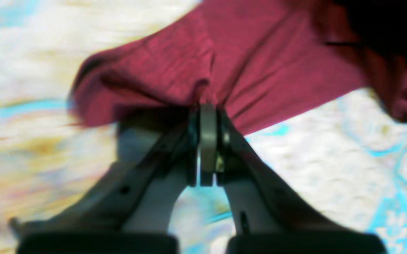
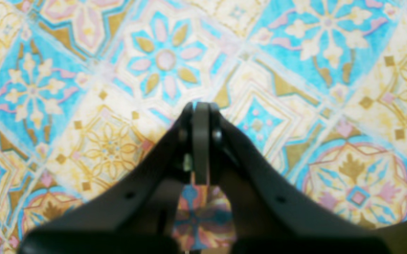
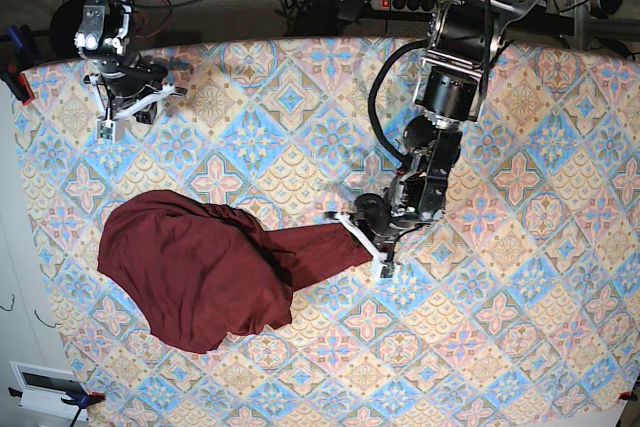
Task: Layout the t-shirt on the table in an organized manner, then fold the t-shirt properly
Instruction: 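Drag the grasped shirt end away from the shirt bundle with the left gripper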
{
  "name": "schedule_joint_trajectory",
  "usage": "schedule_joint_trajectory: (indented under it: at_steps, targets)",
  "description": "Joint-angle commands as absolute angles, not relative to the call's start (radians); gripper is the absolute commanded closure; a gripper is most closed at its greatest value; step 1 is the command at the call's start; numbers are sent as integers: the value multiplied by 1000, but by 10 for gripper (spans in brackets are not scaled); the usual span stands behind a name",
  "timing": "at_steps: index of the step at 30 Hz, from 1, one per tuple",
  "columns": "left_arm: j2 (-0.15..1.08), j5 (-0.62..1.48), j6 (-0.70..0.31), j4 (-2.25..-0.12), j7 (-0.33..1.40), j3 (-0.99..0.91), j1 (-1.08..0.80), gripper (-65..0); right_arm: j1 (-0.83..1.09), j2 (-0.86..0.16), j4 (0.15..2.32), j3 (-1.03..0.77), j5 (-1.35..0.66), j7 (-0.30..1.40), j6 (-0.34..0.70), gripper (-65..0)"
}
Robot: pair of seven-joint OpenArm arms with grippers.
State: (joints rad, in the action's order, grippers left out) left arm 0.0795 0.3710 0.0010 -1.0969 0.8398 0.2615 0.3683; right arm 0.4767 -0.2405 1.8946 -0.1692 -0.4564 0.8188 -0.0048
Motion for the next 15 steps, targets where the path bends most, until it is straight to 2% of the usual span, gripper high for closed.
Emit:
schedule_joint_trajectory:
  at_steps: [1, 5, 10, 15]
  targets:
    - [110, 369, 2, -1168, 835, 257, 397, 0, 472, -254, 1911, -176, -460, 797, -2, 0]
    - [219, 447, 2, -1308, 878, 236, 366, 0, 472, -254, 1911, -174, -460, 797, -2, 0]
    - [378, 670, 2, -1432, 895, 90, 274, 0, 472, -254, 1911, -173, -460, 797, -2, 0]
    - [530, 782, 2, -1546, 889, -24, 148, 0, 456, -254, 1911, -171, -460, 799, -2, 0]
